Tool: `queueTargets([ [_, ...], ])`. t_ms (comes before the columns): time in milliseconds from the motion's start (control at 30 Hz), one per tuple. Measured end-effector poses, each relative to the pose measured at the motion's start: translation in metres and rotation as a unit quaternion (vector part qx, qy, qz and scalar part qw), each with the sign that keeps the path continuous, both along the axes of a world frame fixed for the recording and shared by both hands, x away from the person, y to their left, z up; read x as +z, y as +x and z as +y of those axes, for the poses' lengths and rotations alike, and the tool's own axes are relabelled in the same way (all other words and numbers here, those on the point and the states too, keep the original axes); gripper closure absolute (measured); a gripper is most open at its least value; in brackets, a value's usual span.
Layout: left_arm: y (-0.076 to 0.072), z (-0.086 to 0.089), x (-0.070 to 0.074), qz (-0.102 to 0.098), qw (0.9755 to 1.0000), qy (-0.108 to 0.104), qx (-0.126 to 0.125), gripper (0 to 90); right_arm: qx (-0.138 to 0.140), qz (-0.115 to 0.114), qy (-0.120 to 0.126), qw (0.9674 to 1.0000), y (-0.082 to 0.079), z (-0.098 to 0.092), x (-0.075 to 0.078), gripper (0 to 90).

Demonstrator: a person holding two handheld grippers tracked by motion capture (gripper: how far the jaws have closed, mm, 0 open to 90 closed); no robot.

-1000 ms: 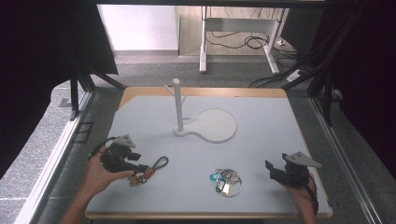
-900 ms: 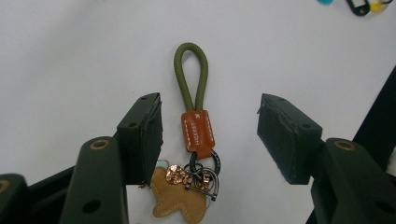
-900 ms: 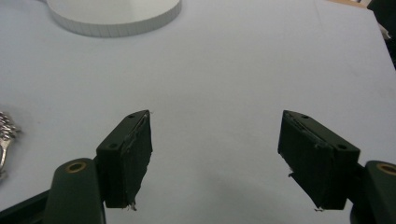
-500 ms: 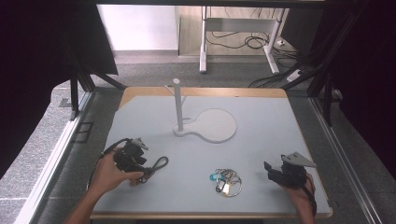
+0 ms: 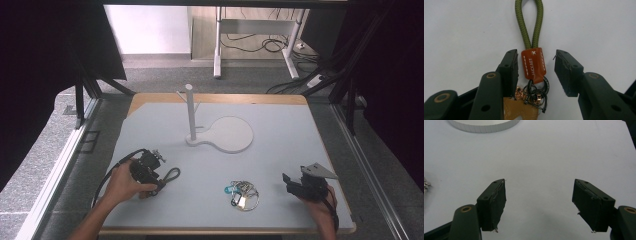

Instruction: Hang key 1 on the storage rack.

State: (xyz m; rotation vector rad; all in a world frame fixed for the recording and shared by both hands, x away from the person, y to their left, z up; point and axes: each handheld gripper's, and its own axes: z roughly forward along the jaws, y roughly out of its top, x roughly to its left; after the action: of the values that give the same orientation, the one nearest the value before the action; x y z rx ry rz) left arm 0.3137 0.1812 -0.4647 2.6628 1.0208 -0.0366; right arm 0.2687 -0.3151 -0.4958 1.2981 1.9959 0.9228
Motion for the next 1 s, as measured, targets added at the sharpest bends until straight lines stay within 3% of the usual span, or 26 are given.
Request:
queueTargets([
  [300, 0.001, -0.009, -0.016, 0.0, 0.9988, 0.048, -0.003, 57.9, -0.001, 0.001, 0.007, 1.0, 0.001, -0.003, -0.001, 27.1],
  [500, 0.001, -0.009, -0.016, -0.01, 0.9987, 0.049, 0.005, 65.9, -0.002, 0.0, 0.004, 1.0, 0.0, -0.003, -0.001, 27.1],
  [733, 0.0, -0.007, -0.015, -0.02, 0.9989, 0.042, 0.002, 67.3, -0.004, 0.002, 0.005, 1.0, 0.0, -0.003, -0.001, 27.0],
  [1000, 0.0, 0.01, 0.006, -0.017, 0.9996, -0.011, 0.017, 67.3, -0.004, -0.002, 0.011, 0.9999, 0.0, -0.006, 0.0, 27.1],
])
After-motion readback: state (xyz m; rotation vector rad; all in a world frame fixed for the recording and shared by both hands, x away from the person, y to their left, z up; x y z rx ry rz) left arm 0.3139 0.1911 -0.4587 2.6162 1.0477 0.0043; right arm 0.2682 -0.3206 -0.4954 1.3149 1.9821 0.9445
